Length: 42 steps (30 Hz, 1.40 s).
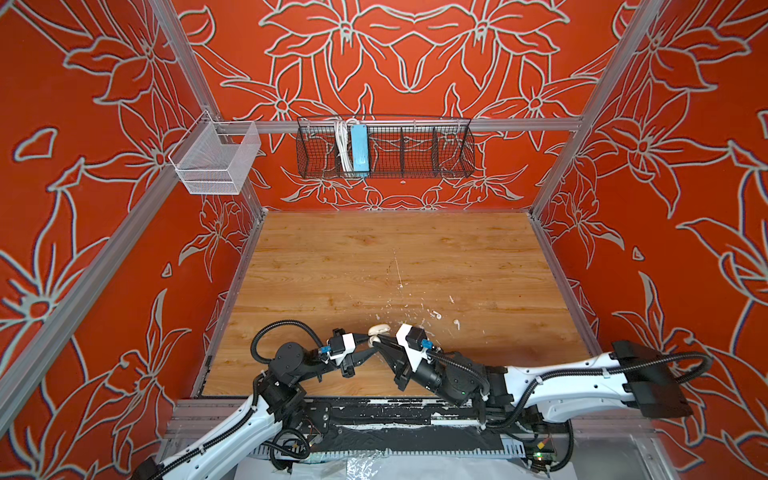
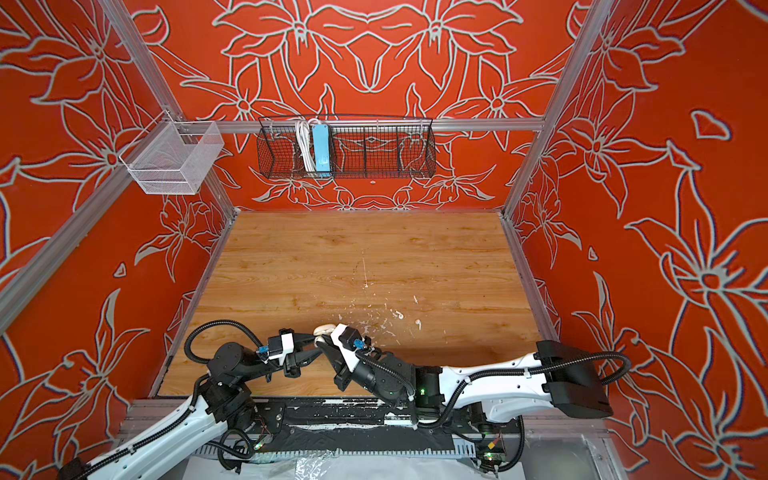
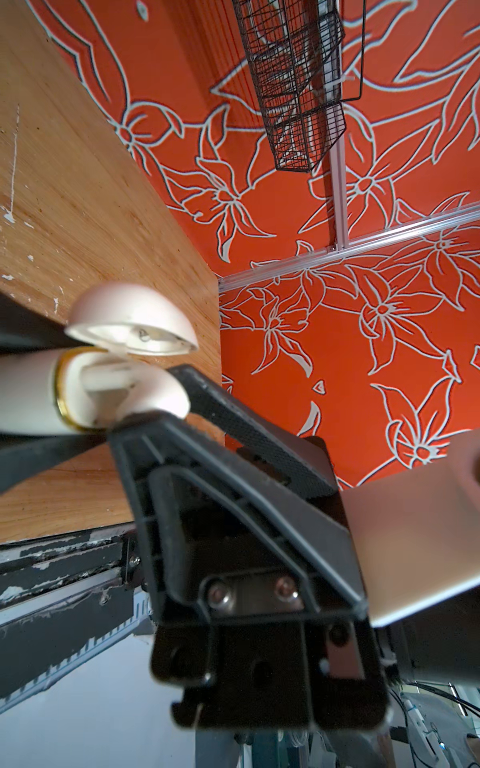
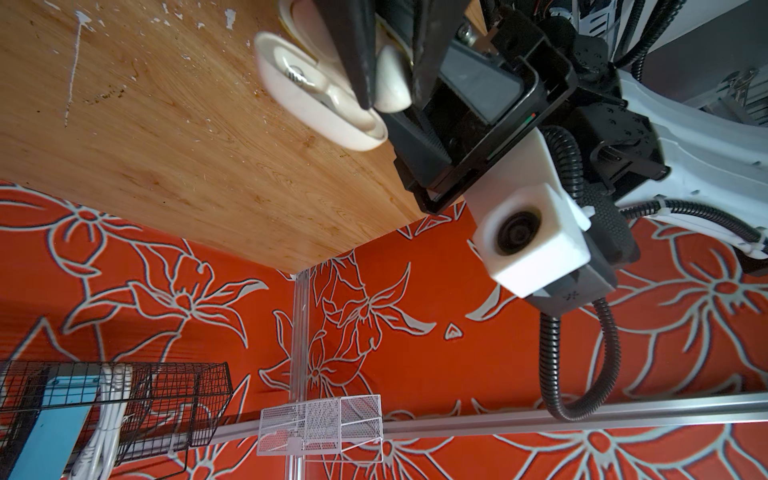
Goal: Insert the wireless bluetooth earbuds into the charging case
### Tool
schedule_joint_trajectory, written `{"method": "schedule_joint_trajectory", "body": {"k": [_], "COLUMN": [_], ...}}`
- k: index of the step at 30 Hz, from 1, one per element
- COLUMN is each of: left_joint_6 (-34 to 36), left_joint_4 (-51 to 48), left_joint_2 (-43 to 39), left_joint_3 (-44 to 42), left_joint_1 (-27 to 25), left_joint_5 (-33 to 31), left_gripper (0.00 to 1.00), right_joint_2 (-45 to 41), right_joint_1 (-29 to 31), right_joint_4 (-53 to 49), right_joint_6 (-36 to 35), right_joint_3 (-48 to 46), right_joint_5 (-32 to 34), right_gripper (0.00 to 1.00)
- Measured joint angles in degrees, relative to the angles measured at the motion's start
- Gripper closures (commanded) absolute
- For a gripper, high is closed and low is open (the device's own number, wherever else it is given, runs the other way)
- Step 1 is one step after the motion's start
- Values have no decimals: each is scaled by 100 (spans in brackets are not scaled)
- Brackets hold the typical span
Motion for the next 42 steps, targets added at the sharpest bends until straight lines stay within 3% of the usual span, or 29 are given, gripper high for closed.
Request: {"method": "schedule_joint_trajectory", "body": {"k": [5, 22, 25, 31, 42], "left_joint_6": [0, 0, 2, 17, 44], "left_joint_4": [-28, -37, 35, 192, 120], "left_joint_2": [-15, -96, -133, -133, 247], "left_joint_3": [2, 50, 92, 308, 398], "left_joint_1": [-28, -35, -52, -83, -87], "left_joint_5": [-28, -356, -262, -262, -481], "left_gripper": [100, 100, 100, 100, 100], "right_joint_2": [-96, -498, -758, -1226, -1309], "right_joint_1": [-2, 7, -44, -74, -74], "right_joint_4": [-256, -1027, -1255, -1644, -2232], "right_joint_6": [11, -116, -133, -157, -216], "right_joint_3": [0, 44, 44, 44, 632], "right_joint_5": [9, -96, -2, -35, -319], "right_gripper": [73, 56, 60, 78, 85]}}
